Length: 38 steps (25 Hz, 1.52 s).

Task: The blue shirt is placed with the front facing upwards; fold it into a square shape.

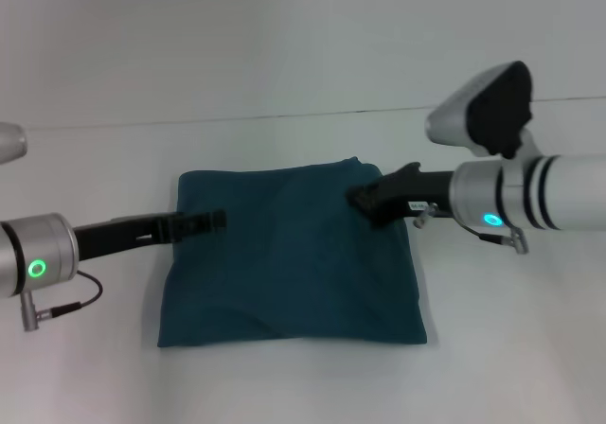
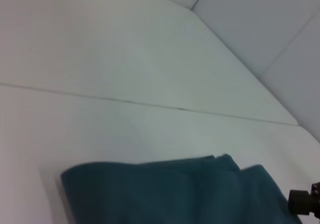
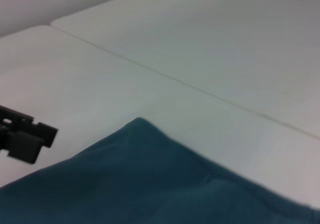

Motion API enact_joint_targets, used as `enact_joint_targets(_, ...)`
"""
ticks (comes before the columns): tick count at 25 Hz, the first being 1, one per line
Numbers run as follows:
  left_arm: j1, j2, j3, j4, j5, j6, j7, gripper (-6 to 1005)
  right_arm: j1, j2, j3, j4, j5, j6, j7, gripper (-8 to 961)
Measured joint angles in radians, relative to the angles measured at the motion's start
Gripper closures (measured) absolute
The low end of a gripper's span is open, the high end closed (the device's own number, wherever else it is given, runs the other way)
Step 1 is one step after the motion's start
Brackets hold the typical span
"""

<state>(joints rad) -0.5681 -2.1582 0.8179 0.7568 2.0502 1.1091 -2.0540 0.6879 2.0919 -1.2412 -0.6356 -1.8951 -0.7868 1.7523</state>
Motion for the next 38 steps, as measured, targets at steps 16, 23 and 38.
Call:
enact_joint_targets(16,0.043,-0.004,0.006,-0.056,-0.186,0.271,0.345,183,-0.173,-0.016,0.178,-0.106,0.009,-0.455,-0.160,765)
enact_joint_targets(23,0.066,-0.010,0.002,-0.129,-0.198,0.377,0.504,178,-0.219,-0.014,0.318,-0.095,0.010,-0.662,-0.301,387)
enact_joint_targets(38,0.122,-0.009,0.003,-0.138,-0.202,0.451,0.614,176,-0.317,-0.020,0.398,-0.104,0.002,-0.818,-0.376,19)
